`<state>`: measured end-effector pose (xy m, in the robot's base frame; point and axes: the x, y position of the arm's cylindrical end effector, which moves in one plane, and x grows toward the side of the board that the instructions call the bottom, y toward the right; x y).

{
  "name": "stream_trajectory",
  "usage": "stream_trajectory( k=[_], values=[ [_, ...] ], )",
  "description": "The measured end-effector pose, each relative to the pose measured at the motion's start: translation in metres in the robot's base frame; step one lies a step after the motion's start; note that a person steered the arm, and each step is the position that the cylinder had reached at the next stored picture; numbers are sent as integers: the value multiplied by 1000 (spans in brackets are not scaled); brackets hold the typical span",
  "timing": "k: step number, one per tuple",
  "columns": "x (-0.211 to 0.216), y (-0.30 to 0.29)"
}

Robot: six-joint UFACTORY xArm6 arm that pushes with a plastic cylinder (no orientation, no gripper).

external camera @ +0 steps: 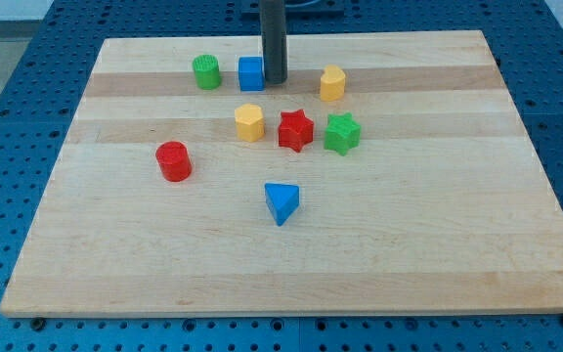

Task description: Slide the blue cube slightly to the right of the green circle

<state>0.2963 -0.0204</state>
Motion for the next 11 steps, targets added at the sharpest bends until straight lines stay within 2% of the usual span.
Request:
stream_trajectory(
  k=[2, 4, 8, 9, 11],
  values=[
    [31, 7],
    [31, -14],
    [14, -21],
    [14, 18],
    [-13, 22]
  ],
)
